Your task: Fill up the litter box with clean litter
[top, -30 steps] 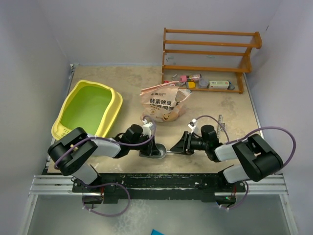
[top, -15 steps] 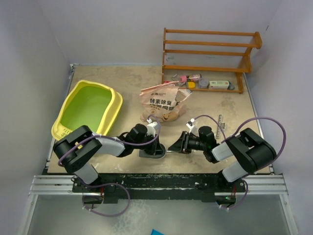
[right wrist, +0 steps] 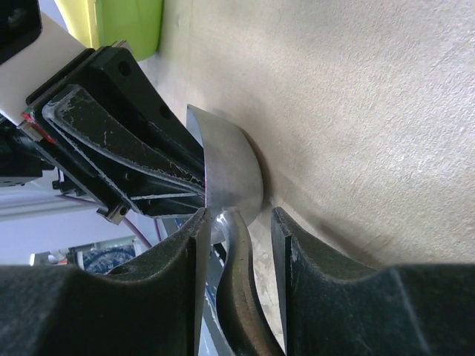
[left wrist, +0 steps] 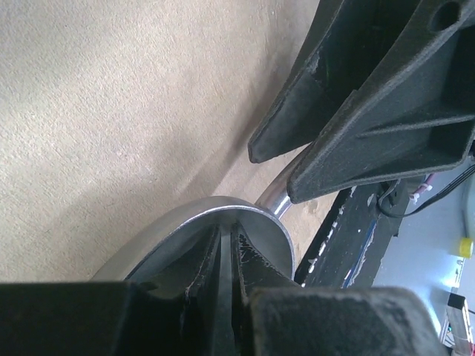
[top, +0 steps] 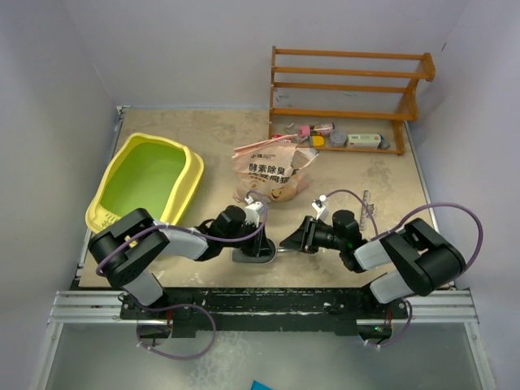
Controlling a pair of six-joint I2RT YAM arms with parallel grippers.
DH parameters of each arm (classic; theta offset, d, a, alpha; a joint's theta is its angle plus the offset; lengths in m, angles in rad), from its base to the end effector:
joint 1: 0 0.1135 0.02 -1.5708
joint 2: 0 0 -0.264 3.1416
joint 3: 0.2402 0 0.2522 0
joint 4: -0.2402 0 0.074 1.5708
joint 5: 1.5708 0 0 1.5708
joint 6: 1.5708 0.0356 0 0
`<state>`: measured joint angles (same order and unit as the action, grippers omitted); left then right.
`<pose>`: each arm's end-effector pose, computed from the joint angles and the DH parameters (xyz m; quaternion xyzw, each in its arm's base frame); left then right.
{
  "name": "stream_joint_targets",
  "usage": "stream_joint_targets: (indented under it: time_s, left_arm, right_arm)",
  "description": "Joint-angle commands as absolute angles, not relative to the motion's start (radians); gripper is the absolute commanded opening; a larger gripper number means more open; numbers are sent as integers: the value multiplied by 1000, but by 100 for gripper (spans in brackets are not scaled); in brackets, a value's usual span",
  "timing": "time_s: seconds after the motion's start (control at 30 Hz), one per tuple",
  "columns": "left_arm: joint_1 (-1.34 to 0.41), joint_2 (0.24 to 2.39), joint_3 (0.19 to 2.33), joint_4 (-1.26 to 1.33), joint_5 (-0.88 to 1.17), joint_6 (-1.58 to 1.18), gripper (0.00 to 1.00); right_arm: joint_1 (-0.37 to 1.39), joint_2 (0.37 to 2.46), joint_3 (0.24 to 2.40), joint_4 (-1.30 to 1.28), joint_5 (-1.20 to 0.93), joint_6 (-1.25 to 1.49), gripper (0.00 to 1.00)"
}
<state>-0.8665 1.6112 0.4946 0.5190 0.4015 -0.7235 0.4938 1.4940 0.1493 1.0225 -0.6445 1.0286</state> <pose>0.1709 -0.2226 0.1234 0.1549 0.8573 -0.4505 0.1951 0.1751 0.1185 0.1190 0.0248 0.7912 0.5685 0.2242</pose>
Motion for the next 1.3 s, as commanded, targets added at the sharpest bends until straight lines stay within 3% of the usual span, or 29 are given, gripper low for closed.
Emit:
stream_joint_targets:
  time_s: [0.0,0.53,0.77,0.83,1.07,1.27]
  left_arm:
    - [-899,1631,534,558,387,-733,14]
    - [-910,1636,565,540,362,-729,14]
    - [-919,1639,587,525,355,-725,15]
    - [-920,1621,593,503,337,-717,16]
    - [-924,1409,653,256,189,-599,27]
    - [-923,1201,765,16,55,-447,30]
  right_arm:
    - [523,1445,162,1047,-682,1019,40]
    - [547,1418,163,1039,-765,1002,37]
    - [551,1385,157,1021,-748,1003,0]
    - [551,1363,159,1004,-737,1006,0]
    - [551,1200,203,788,-691,1002,0]
    - [550,970,346,320,-631,833,0]
